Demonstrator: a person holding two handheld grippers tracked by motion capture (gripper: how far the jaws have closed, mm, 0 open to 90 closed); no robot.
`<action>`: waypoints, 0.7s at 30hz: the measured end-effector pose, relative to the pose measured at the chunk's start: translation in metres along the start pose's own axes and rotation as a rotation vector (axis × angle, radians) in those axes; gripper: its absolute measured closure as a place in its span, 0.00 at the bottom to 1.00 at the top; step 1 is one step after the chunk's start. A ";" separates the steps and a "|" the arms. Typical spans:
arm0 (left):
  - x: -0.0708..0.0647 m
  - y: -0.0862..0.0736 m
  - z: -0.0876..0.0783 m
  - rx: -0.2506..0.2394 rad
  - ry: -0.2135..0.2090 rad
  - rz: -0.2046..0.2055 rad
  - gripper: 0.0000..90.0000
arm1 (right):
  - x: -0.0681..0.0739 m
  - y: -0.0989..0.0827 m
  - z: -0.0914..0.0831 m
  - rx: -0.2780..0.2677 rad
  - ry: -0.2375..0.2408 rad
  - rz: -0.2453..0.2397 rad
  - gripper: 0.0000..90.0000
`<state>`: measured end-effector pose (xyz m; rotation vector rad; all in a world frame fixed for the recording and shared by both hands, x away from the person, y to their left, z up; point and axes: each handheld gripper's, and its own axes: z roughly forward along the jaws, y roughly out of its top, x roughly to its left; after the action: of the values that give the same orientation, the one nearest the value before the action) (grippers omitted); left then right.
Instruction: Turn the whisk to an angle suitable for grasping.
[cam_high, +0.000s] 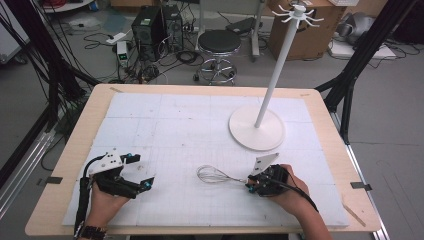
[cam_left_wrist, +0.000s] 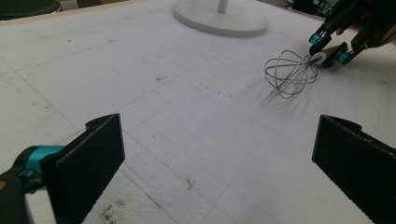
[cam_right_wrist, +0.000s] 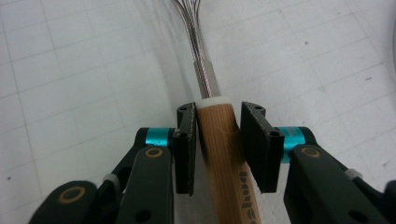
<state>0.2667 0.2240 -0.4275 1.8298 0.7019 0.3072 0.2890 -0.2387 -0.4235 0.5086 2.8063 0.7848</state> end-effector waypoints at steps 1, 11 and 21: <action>0.000 0.000 0.000 0.000 0.001 0.000 0.03 | 0.000 -0.002 -0.001 0.003 0.005 0.008 0.65; 0.000 0.000 0.000 -0.002 -0.002 -0.001 0.03 | -0.013 -0.021 -0.022 -0.091 0.038 0.109 0.62; 0.000 0.000 0.000 0.001 -0.001 0.000 0.03 | -0.014 -0.022 -0.013 -0.028 0.060 0.110 0.64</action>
<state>0.2666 0.2237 -0.4276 1.8309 0.7017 0.3056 0.2920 -0.2679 -0.4228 0.6495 2.8376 0.8738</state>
